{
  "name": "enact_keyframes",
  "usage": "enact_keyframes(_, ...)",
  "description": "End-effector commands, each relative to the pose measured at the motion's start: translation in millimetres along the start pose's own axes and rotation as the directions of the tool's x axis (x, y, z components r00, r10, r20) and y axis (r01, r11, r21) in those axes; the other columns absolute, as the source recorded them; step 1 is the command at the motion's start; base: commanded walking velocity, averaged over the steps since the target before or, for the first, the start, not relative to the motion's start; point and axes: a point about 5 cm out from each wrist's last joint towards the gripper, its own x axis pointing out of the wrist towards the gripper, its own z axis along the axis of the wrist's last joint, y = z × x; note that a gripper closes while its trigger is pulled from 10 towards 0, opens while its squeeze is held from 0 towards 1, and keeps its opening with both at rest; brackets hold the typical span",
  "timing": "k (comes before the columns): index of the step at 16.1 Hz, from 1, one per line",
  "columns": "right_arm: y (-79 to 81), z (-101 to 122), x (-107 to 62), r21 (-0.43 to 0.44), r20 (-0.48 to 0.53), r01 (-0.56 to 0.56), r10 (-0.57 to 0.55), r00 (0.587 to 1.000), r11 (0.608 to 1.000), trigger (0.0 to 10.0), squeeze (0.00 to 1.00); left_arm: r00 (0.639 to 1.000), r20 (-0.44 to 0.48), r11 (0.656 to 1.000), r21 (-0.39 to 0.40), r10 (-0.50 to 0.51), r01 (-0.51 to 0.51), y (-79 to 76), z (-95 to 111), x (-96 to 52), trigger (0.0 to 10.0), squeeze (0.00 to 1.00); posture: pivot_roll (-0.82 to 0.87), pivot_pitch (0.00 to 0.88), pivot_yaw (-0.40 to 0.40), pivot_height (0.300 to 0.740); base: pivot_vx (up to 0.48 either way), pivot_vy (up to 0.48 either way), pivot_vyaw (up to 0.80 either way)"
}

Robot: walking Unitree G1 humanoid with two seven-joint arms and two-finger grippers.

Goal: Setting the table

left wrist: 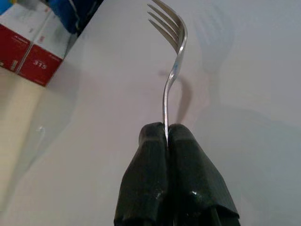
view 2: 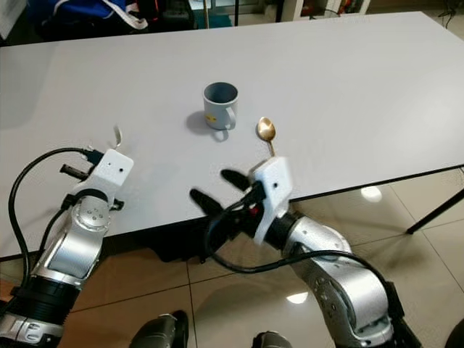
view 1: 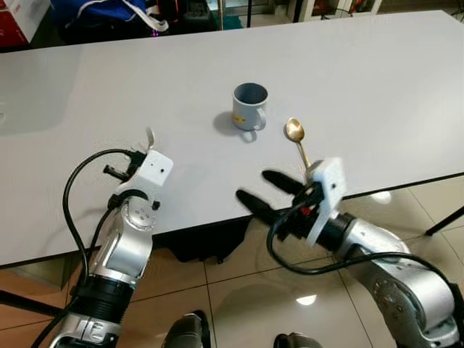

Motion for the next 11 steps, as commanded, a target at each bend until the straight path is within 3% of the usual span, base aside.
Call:
enact_keyframes(1, 2.1, 1.1, 3.8, -0.012, -0.007, -0.034, 0.034, 0.999, 0.999, 10.0, 0.00, 0.999, -0.026, 0.999, 0.032, -0.020, 0.021, -1.5, -5.3, 0.8, 10.0, 0.00, 0.02, 0.119, 0.044, 0.740, 0.000, 0.000, 0.00)
enact_keyframes(3, 2.0, 1.7, 4.8, -0.017, -0.004, -0.035, 0.035, 0.999, 0.999, 10.0, 0.00, 0.999, -0.013, 0.999, 0.028, -0.034, 0.034, -2.0, -2.7, 2.5, 10.0, 0.00, 0.03, 0.118, 0.046, 0.740, 0.000, 0.000, 0.00)
enact_keyframes(5, 0.7, 1.4, 2.5, -0.025, -0.007, -0.035, 0.035, 0.999, 0.999, 10.0, 0.00, 0.996, 0.005, 0.995, -0.052, -0.091, 0.091, -4.6, 9.2, 1.9, 10.0, 0.00, 0.03, 0.107, 0.052, 0.740, 0.000, 0.000, 0.00)
enact_keyframes(6, -0.3, 2.3, 2.2, -0.029, -0.004, -0.031, 0.031, 1.000, 0.999, 10.0, 0.00, 0.994, 0.007, 0.990, -0.090, -0.108, 0.108, -4.8, 11.7, 2.1, 10.0, 0.64, 0.03, 0.108, 0.053, 0.740, 0.000, 0.000, 0.00)
enact_keyframes(7, -0.8, 3.0, 2.1, -0.031, -0.003, -0.029, 0.029, 1.000, 0.999, 10.0, 0.00, 0.994, 0.008, 0.987, -0.111, -0.112, 0.112, -4.3, 12.8, 2.6, 10.0, 1.00, 0.03, 0.108, 0.056, 0.740, 0.000, 0.000, 0.00)
enact_keyframes(11, -4.5, 5.0, 0.5, -0.045, -0.004, -0.019, 0.018, 1.000, 0.999, 10.0, 0.00, 0.989, -0.002, 0.973, -0.180, -0.148, 0.145, -4.3, 15.7, 3.2, 10.0, 1.00, 0.03, 0.103, 0.057, 0.740, 0.000, 0.000, 0.00)
